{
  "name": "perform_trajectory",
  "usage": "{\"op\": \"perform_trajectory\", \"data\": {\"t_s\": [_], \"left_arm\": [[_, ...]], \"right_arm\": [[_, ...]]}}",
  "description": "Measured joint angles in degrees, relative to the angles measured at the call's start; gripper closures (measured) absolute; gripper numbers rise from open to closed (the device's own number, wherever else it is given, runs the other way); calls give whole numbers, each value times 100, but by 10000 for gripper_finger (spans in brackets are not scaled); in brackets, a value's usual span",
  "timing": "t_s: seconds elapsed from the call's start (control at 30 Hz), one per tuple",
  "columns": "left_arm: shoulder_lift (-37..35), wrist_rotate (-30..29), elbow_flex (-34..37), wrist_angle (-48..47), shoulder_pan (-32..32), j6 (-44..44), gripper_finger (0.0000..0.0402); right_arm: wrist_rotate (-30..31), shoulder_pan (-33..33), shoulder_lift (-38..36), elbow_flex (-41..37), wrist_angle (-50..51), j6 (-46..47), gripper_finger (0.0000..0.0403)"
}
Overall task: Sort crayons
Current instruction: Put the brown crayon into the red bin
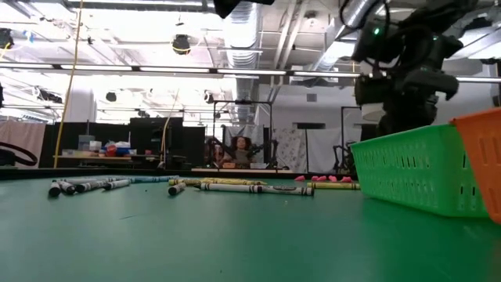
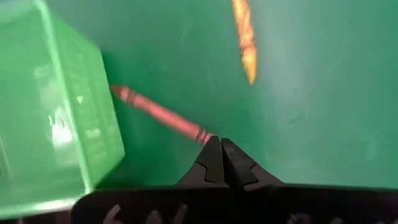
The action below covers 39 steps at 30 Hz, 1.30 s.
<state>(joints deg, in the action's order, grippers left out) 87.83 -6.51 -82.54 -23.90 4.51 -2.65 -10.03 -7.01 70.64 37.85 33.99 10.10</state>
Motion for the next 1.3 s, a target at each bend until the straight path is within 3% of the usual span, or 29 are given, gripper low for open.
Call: {"op": "perform_trajectory", "data": {"t_s": [0.17,0.57,0.8,1.17,1.3], "left_arm": [[4,3,1,-16,2,-3,401],[7,6,1,-17,2,-3,401],[7,7,2,36,2,-1,401],[9,7,0,21,2,2,401],[9,7,2,-130,2,2,401]], "right_arm": [[-408,0,427,135,66,-143,403],[-478,-29,1336,146,-144,-301,403],[-419,-214,1383,288,-607,-465,403],[265,-387,1367,606,-1843,-626,403],[175,-407,1308,771,-1652,-749,403]]}}
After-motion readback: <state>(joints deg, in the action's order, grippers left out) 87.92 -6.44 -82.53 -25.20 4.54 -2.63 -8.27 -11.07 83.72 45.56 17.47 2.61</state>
